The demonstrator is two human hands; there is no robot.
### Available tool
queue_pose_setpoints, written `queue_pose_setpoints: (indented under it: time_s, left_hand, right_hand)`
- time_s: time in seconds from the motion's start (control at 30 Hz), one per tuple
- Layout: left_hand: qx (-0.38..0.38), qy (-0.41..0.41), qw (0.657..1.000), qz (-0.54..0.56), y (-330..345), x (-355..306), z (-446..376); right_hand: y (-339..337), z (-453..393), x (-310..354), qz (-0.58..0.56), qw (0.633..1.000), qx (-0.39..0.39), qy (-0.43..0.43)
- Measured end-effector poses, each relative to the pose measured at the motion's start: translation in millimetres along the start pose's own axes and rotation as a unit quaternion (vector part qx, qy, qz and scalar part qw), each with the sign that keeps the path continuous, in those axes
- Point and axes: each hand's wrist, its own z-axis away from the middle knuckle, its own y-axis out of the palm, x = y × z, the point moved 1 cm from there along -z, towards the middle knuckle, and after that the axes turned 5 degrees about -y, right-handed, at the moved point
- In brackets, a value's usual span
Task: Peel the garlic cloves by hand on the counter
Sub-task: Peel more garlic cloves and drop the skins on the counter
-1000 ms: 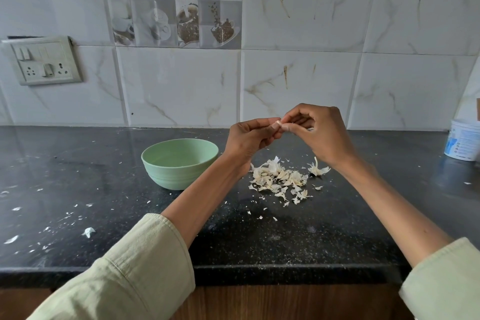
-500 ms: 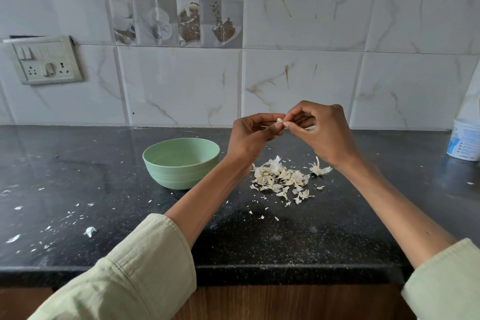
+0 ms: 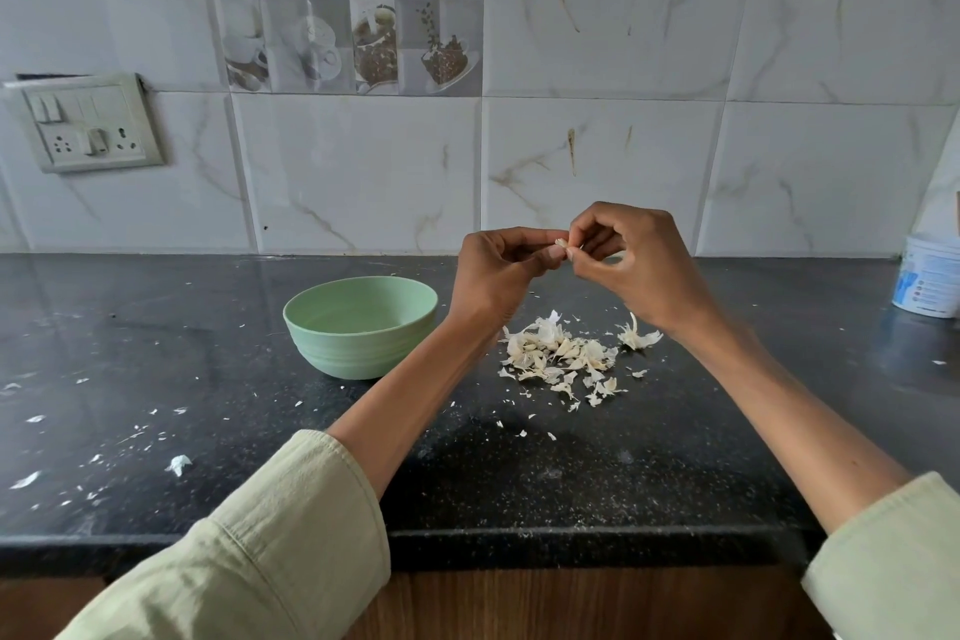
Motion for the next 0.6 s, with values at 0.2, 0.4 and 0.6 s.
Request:
queue_pose_setpoints:
  time_s: [0.2,0.4,0.6]
  left_hand:
    - [0.012,0.002,1.000,0.004,1.2,0.9,-1.2]
    - [0.006,0.003,1.000,0.010,0.9,2.1,-1.3]
    - [-0.002,0.004,1.000,0.031,2.8,1.3,-0.3]
  right_hand:
    - [0.7,-0.1,-1.9,-0.002,1.000,-0.002,-0.002]
    - [-0.7,-2.1,-2.3,0.030,0.999,0.005,-0.032]
    - [1.0,-1.7,-1.0,0.018,1.000,0.009,-0.021]
